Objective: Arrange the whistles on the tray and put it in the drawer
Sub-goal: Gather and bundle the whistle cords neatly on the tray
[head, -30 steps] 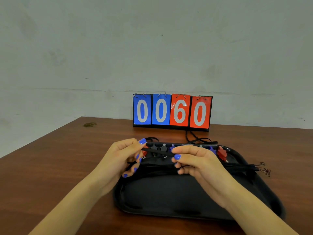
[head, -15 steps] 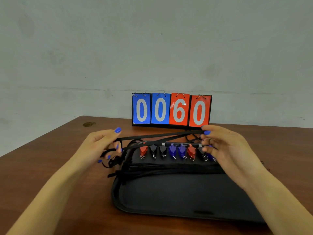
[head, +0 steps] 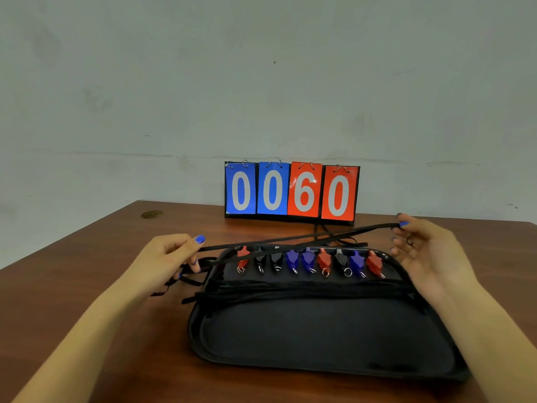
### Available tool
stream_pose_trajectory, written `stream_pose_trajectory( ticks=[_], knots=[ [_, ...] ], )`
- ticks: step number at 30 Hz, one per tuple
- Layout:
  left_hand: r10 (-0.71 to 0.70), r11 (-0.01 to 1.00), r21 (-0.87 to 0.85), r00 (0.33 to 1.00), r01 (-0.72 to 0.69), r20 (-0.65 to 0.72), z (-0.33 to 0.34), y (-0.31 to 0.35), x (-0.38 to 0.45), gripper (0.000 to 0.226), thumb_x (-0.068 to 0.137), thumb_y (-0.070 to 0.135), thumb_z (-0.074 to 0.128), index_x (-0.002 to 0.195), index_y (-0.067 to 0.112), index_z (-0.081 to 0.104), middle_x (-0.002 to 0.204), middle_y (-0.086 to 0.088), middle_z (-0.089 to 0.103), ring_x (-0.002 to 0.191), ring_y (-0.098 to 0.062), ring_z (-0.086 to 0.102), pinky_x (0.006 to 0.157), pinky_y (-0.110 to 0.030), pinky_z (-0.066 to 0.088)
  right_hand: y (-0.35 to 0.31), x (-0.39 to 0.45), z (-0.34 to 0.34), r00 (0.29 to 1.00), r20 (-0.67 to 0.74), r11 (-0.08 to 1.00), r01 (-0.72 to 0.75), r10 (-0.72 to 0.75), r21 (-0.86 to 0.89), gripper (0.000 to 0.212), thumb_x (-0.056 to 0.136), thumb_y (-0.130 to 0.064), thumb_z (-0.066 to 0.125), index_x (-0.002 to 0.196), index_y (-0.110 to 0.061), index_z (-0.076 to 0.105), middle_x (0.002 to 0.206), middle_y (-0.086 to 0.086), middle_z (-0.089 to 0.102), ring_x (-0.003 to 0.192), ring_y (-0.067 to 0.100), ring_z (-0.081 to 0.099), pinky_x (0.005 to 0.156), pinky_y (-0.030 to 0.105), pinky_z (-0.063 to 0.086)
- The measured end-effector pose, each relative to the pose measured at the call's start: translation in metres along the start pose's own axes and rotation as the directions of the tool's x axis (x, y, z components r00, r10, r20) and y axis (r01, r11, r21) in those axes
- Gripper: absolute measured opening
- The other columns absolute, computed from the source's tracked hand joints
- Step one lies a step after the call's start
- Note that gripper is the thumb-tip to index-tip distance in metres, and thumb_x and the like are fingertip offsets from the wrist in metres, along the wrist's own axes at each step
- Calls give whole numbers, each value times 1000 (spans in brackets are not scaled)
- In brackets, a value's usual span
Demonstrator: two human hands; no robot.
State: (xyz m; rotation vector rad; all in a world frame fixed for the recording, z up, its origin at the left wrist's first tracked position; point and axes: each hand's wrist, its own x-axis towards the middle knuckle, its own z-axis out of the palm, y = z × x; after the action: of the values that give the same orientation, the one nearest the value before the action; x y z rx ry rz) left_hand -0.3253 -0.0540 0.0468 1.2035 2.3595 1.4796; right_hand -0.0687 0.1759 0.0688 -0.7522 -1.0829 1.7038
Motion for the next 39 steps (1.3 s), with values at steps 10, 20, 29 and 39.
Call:
stream_pose_trajectory(
  ticks=[10,20,29,39],
  knots=[
    [94,921,387,990,-47,-103,3,-15,7,24,81,19,65,67,14,47,60,-2,45,57,-17,43,51,-25,29,5,0,2,1000,17,998,26,-25,-55,16,86,-6,53,88,-14,66,78,4,59,64,14,52,61,28,45],
    [40,778,602,942,180,-333,-2,-26,13,39,95,38,36,70,22,60,68,0,49,61,-11,42,75,-34,25,4,1,1,999,-5,999,32,-33,-40,15,86,-7,54,88,-15,67,80,4,59,64,14,52,59,27,44],
    [-271,958,-186,895,217,-354,-6,-28,16,23,93,22,48,74,18,61,78,-6,60,69,-22,51,58,-30,37,2,6,-8,998,-54,1000,17,-16,9,14,86,-10,54,90,-18,65,78,1,59,67,12,51,60,25,43],
    [-56,603,-751,953,269,297,-9,-12,2,43,33,21,93,68,12,69,51,-3,51,38,-12,46,37,-19,38,-6,19,-30,950,-289,986,82,-121,-144,15,85,-12,58,99,-15,64,79,1,61,62,12,51,53,24,41]
  ],
)
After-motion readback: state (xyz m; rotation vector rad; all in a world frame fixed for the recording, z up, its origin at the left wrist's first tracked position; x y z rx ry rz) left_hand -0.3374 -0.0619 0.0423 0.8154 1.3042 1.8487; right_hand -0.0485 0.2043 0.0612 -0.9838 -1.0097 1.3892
